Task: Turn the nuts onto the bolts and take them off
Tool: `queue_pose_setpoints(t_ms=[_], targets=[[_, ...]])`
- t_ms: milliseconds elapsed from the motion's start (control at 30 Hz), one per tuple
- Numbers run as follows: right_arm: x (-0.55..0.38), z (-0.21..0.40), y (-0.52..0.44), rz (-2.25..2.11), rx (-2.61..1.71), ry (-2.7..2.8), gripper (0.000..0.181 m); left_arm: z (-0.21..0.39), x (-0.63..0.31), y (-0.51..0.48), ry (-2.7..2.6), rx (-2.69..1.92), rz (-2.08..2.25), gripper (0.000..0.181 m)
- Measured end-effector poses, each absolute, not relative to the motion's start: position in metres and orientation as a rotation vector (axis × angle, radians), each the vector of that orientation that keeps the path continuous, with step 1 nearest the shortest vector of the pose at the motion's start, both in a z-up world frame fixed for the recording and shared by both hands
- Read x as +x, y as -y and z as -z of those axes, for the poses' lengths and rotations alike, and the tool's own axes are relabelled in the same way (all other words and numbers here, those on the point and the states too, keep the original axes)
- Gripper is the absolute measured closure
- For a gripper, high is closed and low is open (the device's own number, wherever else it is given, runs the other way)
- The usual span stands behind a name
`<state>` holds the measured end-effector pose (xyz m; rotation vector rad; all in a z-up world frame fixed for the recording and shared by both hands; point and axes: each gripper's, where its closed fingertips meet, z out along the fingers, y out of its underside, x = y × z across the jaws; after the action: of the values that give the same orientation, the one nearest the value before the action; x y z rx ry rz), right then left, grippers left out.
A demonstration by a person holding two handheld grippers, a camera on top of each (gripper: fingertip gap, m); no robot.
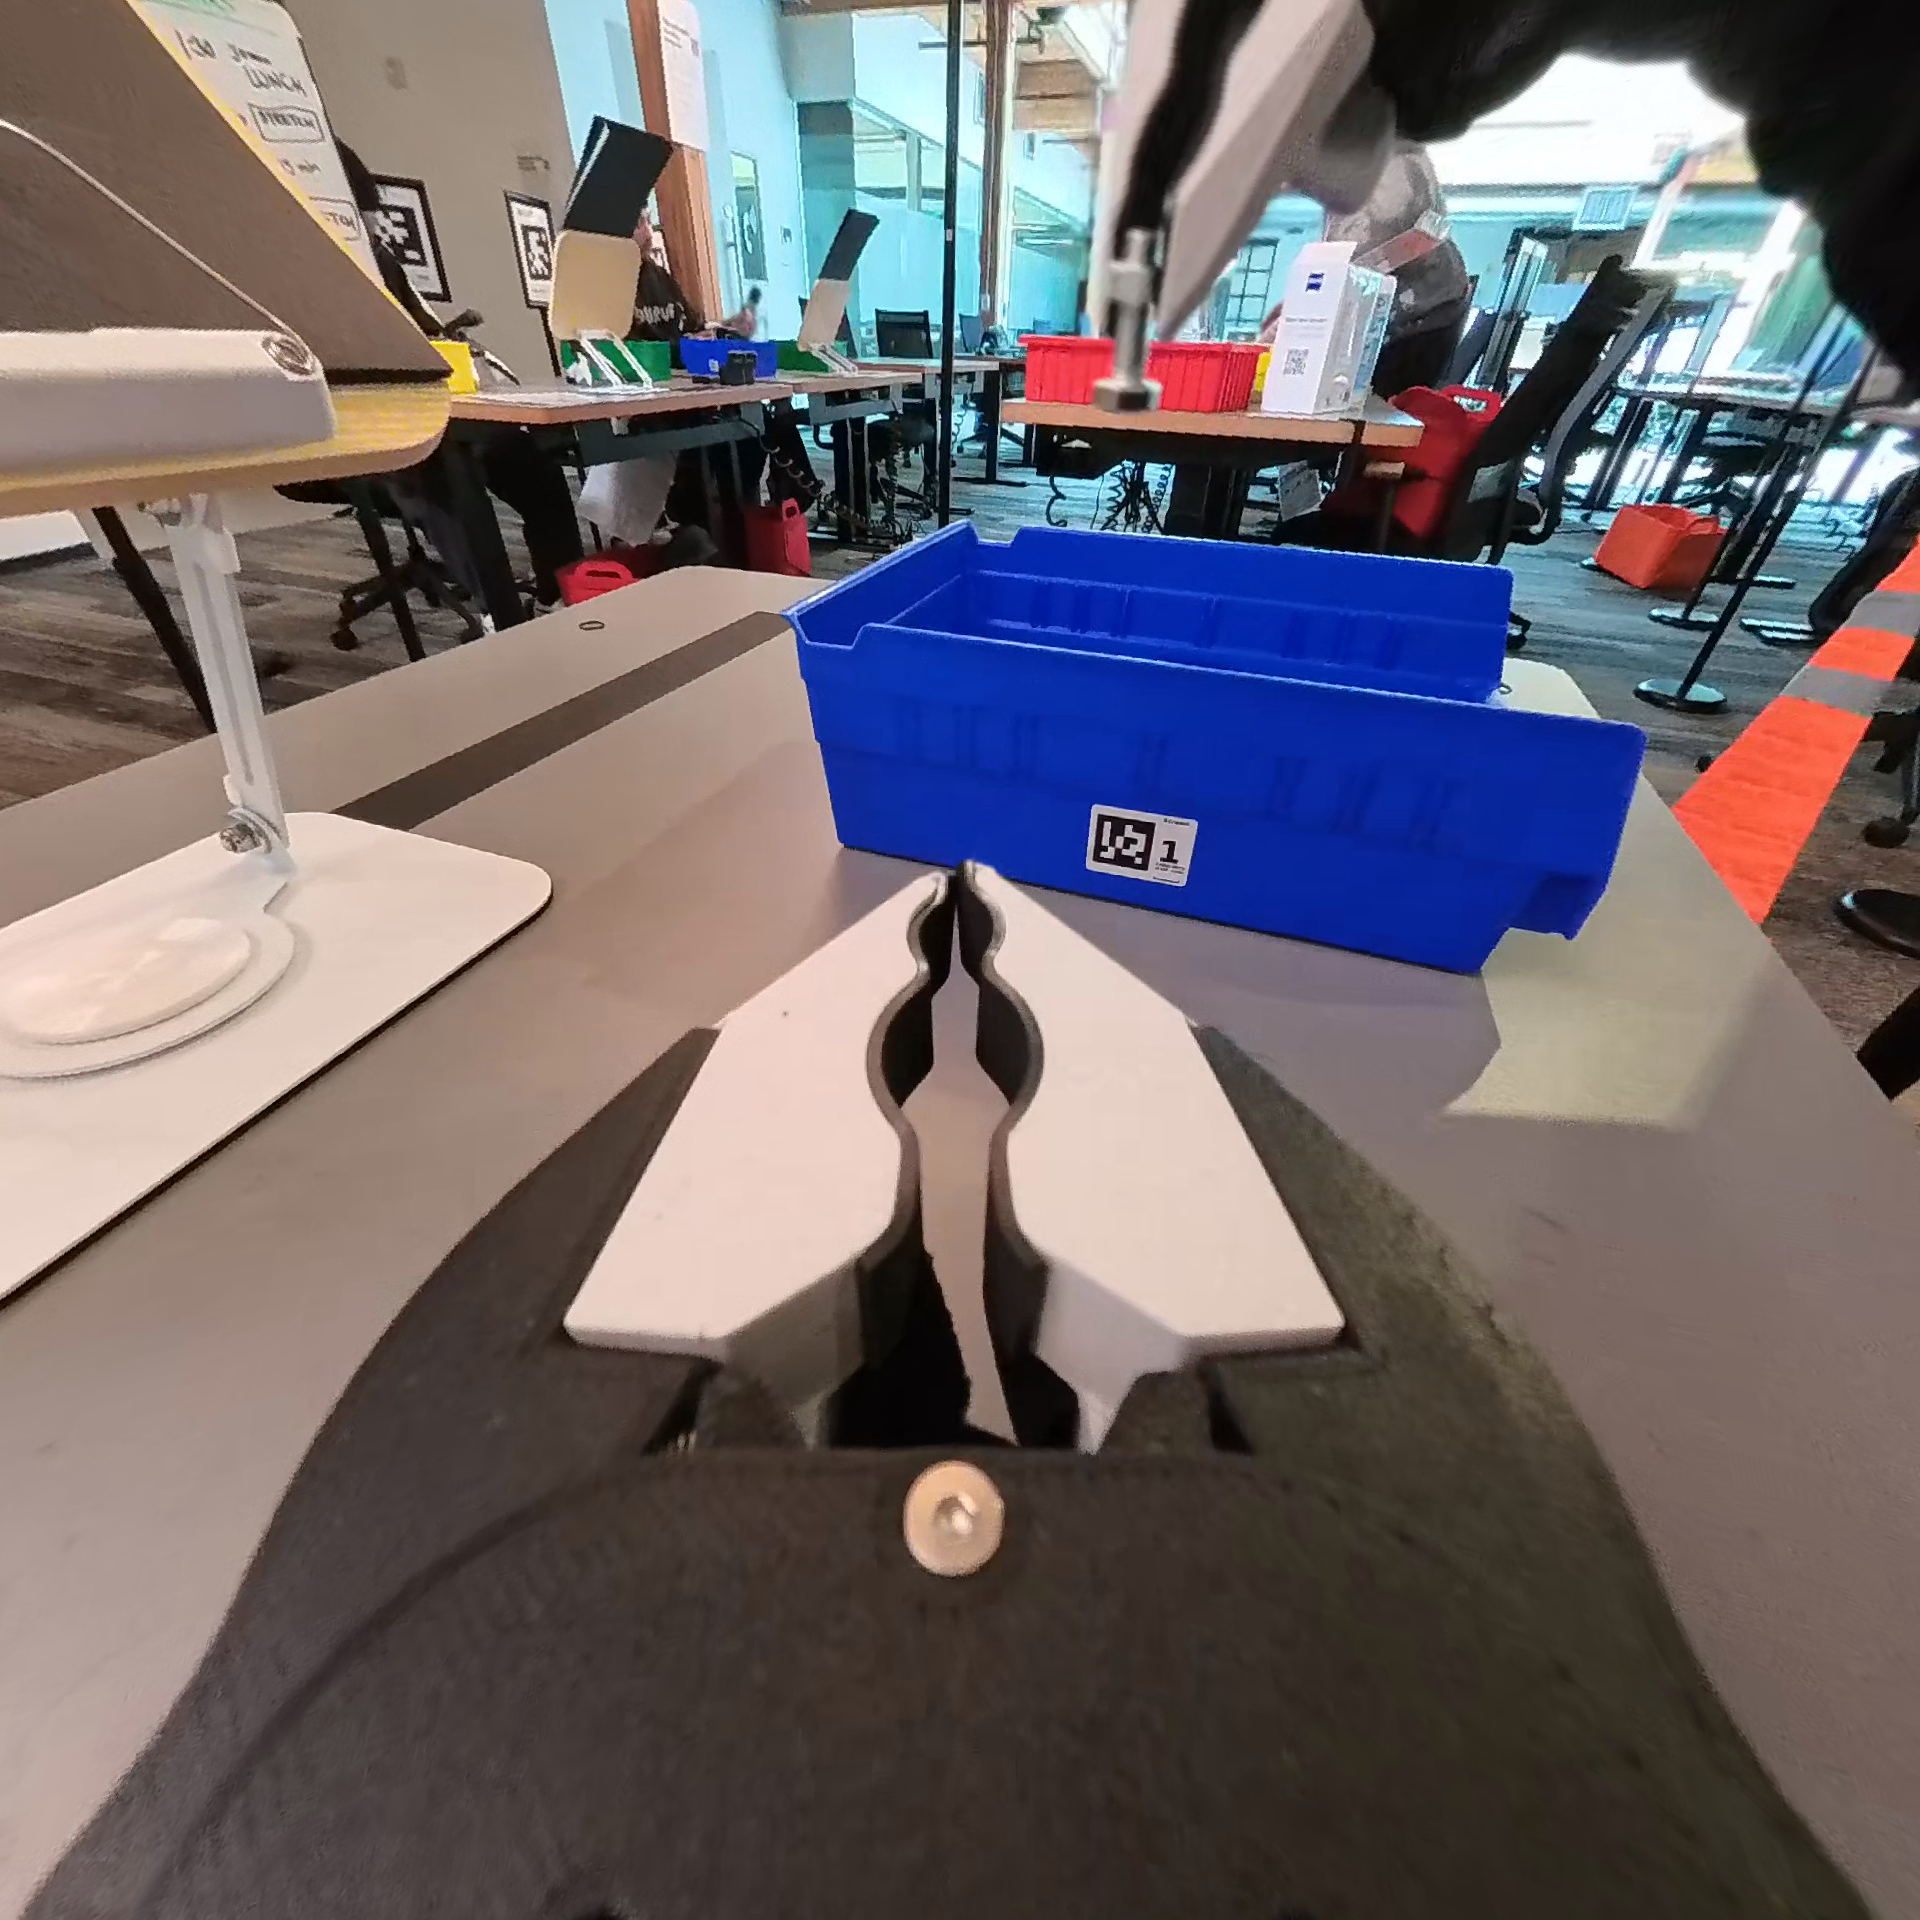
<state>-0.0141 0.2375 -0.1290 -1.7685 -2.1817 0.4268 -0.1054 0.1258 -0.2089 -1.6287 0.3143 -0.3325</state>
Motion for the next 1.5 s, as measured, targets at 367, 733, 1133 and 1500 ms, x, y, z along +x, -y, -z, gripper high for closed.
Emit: queue_pose_setpoints(t_ms=[367, 733, 1133, 1500], targets=[[0.095, 0.280, -0.263, -0.060, -2.342, 2.397, 0.165, 0.218, -0.106, -0.130, -0.308, -1.673, 0.336, 0.181], [0.029, 0.233, -0.284, -0.268, -2.086, 2.085, 0.156, 0.215, -0.101, -0.129, -0.342, -1.663, 0.286, 0.181], [-0.023, 0.106, -0.097, -1.426, -1.354, 1.967, 0.181, 0.093, -0.053, -0.088, -0.482, -1.568, 0.130, 0.181], [-0.033, 0.095, -0.015, -1.792, -1.201, 1.803, 0.181, 0.145, -0.294, 0.028, -0.242, -2.312, -0.189, 0.180]])
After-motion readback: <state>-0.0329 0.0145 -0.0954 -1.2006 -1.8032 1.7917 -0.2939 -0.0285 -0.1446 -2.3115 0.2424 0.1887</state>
